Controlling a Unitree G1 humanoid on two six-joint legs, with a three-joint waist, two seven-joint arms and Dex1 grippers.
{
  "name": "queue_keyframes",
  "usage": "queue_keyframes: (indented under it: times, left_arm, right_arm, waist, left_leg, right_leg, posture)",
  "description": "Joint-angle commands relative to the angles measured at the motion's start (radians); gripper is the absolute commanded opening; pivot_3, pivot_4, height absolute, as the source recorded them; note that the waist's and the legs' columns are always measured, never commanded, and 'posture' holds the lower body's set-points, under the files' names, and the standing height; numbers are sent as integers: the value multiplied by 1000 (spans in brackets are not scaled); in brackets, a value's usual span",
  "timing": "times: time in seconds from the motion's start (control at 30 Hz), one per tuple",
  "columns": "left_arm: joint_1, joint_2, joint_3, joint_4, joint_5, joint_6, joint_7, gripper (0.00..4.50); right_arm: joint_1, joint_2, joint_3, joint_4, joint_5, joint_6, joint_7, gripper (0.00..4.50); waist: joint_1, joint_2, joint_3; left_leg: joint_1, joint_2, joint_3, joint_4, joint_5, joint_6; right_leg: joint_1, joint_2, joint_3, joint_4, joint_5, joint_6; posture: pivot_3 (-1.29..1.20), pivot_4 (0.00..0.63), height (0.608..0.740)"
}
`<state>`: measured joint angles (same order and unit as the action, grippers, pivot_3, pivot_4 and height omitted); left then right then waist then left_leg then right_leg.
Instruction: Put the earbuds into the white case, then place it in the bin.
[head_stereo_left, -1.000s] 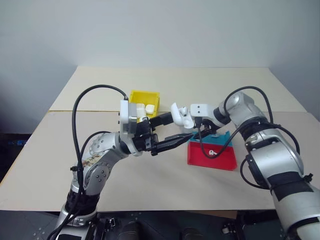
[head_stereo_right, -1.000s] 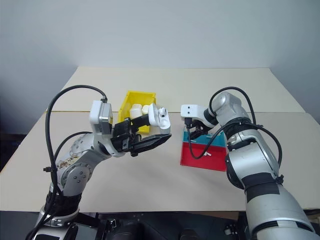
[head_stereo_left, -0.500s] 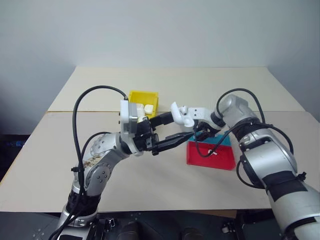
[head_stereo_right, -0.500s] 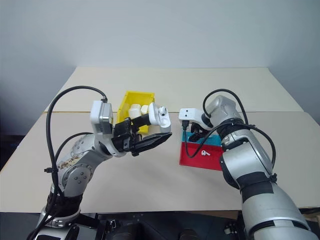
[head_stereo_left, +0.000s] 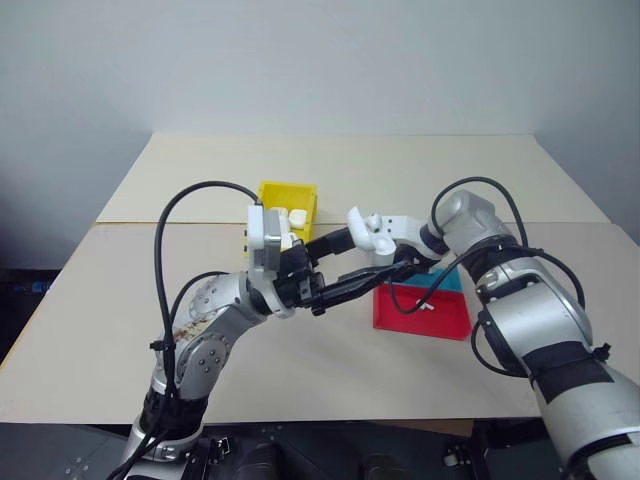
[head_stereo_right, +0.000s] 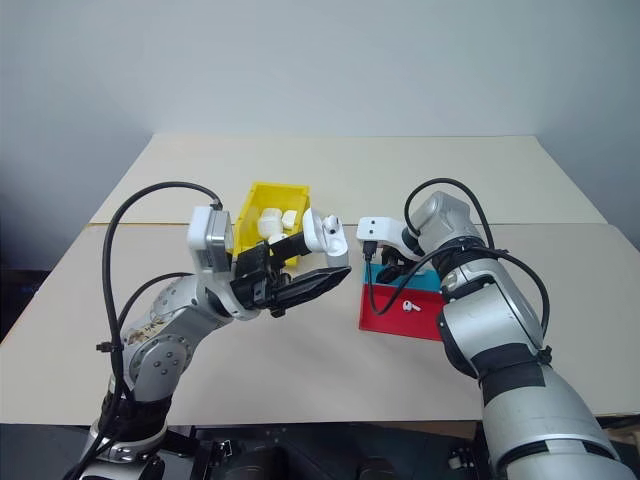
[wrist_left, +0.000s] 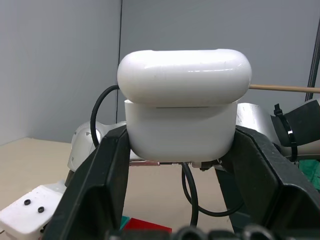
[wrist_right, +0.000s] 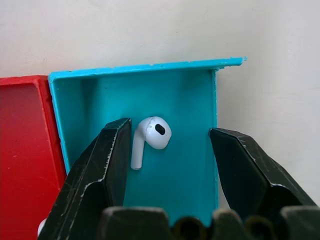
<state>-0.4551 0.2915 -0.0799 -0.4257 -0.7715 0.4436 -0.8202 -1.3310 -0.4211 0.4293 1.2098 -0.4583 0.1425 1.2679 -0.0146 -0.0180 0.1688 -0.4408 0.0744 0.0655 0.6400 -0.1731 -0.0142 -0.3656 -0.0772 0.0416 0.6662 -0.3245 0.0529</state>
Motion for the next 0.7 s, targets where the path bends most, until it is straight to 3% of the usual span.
queue_keyframes:
  times: [0.03,0.13,0.17,0.47,0.7]
  left_arm:
    - [-1,6,1,-54,-8,-11,-4,2743]
    - [1,8,-1,-50,0,-17,-6,2743]
    - [2,9,-2,-49,2,-19,-7,2743]
    - [-12,24,-13,9,24,-39,-75,2743]
    - [34,35,-82,92,145,-173,-201,2743]
  right_arm:
    - [-8,-1,9,-4,-7,11,6,1729]
    - [-5,0,5,-9,-1,19,9,735]
    - [-4,0,2,-11,2,22,7,607]
    - [26,-87,-132,-164,134,164,44,609]
    - [293,-231,-377,-779,389,487,83,609]
  waist:
    - [0,0,0]
    - [0,0,0]
    - [0,0,0]
    - [3,0,0]
    - [13,0,0]
  left_leg:
    - [0,0,0,0,0,0]
    - [0,0,0,0,0,0]
    - [0,0,0,0,0,0]
    - [0,0,0,0,0,0]
    - [-1,0,1,-1,0,1]
  right_leg:
    - [0,0,0,0,0,0]
    - [0,0,0,0,0,0]
    - [0,0,0,0,0,0]
    - [0,0,0,0,0,0]
    - [0,0,0,-2,0,0]
  posture:
    - [0,150,740]
    - [0,150,740]
    - [0,150,740]
    - [0,150,740]
    - [0,150,740]
